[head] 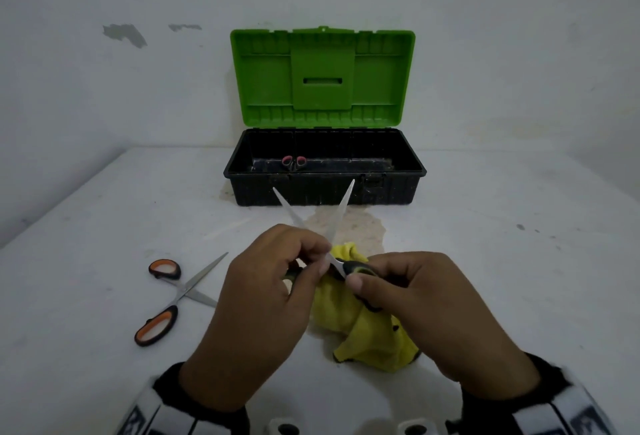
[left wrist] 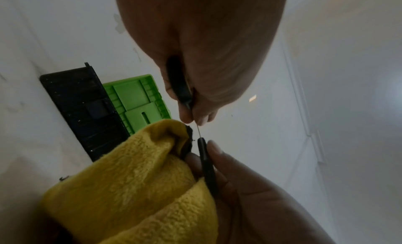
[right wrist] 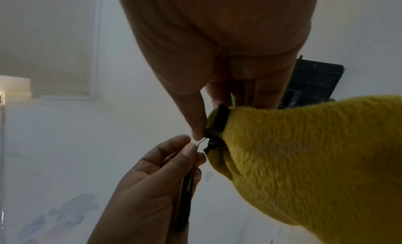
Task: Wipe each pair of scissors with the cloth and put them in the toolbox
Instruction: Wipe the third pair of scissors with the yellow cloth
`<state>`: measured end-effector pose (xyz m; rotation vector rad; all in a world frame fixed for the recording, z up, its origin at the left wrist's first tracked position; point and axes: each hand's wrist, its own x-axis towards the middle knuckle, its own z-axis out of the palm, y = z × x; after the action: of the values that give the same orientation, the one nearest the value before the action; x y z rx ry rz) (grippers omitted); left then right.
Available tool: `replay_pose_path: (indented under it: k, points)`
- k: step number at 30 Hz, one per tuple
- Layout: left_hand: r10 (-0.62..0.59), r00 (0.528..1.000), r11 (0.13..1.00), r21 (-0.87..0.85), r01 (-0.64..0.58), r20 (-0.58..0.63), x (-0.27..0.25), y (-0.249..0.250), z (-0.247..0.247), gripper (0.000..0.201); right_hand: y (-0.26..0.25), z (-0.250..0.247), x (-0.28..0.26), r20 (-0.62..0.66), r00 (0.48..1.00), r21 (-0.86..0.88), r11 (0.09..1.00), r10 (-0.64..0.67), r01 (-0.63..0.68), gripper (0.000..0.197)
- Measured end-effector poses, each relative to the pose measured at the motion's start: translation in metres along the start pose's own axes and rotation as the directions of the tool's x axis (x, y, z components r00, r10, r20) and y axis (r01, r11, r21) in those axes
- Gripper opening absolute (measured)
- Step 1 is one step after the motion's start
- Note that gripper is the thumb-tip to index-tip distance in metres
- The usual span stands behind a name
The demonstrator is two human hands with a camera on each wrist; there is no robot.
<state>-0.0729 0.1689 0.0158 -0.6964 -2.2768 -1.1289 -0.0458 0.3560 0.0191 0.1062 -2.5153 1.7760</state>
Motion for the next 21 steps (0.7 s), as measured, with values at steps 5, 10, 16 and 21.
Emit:
replay_pose_path:
  k: [5, 10, 16, 21]
  points:
    - [-0.435, 0.898, 0.816, -0.451, 0.362, -0.066, -0.003, 0.005, -0.001, 0.029, 0.002, 0.001, 0.0, -0.075, 0.995, 0.187, 0.981, 0.06, -0.045, 0.009]
    - [-0.675, 0.726, 0.555, -0.557, 0.618, 0.134, -0.008, 0.003, 0.005, 0.031, 0.005, 0.007, 0.0, -0.127, 0.988, 0.291, 0.955, 0.088, -0.048, 0.01]
    - [-0.656, 0.652, 0.204, -0.742, 0.638, 0.38, -0.004, -0.001, 0.005, 0.031, 0.005, 0.015, -0.005, -0.143, 0.985, 0.397, 0.917, 0.099, -0.035, 0.02]
    - [-0.626, 0.656, -0.047, -0.859, 0.51, 0.423, -0.001, 0.005, 0.007, 0.02, 0.0, 0.019, -0.007, -0.167, 0.979, 0.408, 0.912, 0.117, -0.04, 0.025]
